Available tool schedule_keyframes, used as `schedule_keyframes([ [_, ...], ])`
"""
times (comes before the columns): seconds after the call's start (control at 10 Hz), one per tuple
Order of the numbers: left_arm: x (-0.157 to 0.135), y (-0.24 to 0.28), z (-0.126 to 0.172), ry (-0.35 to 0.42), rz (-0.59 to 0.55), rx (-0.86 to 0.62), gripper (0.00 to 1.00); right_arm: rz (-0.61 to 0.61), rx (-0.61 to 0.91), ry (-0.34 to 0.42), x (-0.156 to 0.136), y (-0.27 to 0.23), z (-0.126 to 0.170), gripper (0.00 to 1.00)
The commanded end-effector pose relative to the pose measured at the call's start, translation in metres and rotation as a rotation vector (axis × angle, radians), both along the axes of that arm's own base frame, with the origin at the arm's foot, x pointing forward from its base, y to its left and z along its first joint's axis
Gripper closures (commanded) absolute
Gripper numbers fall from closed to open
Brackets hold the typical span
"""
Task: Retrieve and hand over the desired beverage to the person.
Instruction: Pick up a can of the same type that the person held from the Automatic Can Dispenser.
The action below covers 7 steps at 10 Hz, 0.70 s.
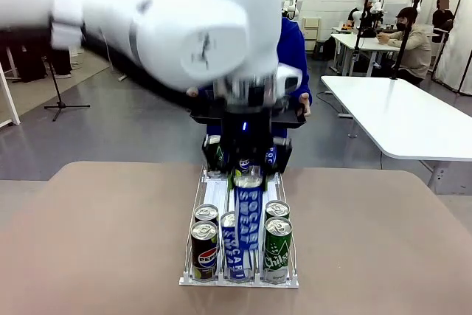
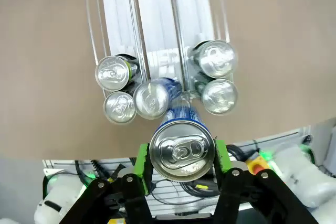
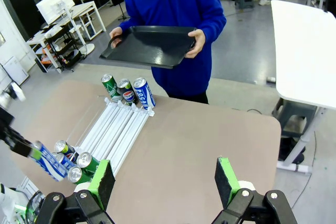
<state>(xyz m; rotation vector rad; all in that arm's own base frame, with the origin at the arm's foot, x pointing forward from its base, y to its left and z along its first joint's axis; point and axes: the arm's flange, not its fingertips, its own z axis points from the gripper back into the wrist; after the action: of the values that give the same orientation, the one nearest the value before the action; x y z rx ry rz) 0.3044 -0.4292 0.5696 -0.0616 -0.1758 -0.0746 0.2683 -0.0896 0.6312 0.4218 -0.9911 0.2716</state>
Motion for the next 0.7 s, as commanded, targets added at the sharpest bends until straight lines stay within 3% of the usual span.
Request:
schedule_keyframes([
  [0.0, 0.000, -0.013, 0.048, -0.070, 0.045, 0.023, 0.55, 0.023, 0.015, -0.005, 0.001, 0.000, -0.001, 0.00],
  [0.3, 0.008, -0.020, 0.110, -0.085, 0.107, 0.121, 0.55, 0.023, 0.015, -0.005, 0.001, 0.000, -0.001, 0.00],
  [0.6, 0.021, -0.013, 0.124, -0.062, 0.144, 0.126, 0.55, 0.023, 0.015, -0.005, 0.001, 0.000, -0.001, 0.00],
])
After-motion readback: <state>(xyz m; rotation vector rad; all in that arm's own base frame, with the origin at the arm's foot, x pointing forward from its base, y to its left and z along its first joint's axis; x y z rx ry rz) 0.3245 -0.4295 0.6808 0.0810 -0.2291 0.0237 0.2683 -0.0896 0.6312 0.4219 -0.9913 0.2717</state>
